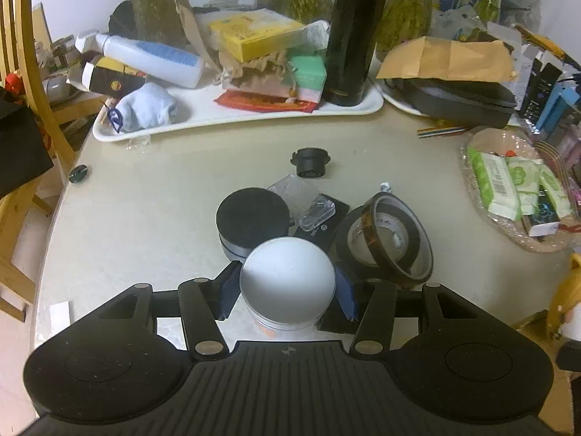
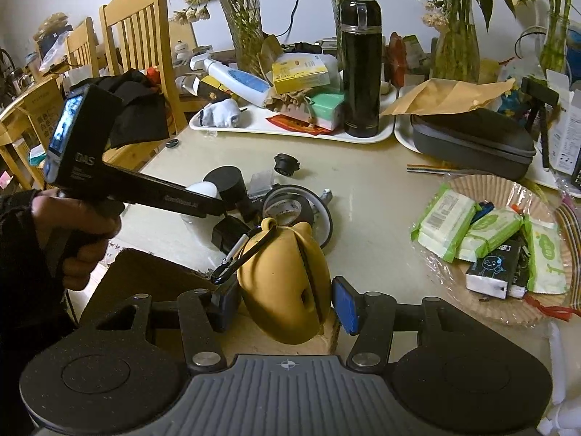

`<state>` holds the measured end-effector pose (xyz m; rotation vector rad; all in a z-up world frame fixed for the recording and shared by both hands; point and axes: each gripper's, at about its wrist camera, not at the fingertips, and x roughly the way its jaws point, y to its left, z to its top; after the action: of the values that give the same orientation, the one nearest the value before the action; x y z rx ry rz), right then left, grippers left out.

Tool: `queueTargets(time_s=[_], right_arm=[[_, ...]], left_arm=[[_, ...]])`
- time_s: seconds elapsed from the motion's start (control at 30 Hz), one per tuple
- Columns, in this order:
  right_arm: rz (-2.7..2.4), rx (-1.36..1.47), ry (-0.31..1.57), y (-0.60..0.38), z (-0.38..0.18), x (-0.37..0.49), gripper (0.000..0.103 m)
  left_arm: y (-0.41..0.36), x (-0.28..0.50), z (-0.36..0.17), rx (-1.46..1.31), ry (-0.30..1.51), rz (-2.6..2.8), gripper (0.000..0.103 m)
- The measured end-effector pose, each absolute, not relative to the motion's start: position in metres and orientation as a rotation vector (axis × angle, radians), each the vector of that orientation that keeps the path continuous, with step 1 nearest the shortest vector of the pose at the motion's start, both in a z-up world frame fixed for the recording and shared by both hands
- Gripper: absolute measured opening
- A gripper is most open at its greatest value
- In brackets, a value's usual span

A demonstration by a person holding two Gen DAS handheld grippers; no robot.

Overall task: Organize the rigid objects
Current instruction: 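Grasp the white-lidded jar with the left gripper while the right gripper holds the pouch, then lower the jar and pouch into the cardboard box and open both grippers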

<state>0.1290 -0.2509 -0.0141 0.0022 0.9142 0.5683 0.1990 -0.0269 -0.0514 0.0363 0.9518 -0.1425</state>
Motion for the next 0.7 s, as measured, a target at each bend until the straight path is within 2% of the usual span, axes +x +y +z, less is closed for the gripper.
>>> queueTargets(time_s=[0.7], right_arm=[[0.564,-0.019,0.945,-0.246,-0.02,0.132,0.057]], left_arm=[[-0.02,0.152,0.022,0.019,0.814,-0.231,0.053]])
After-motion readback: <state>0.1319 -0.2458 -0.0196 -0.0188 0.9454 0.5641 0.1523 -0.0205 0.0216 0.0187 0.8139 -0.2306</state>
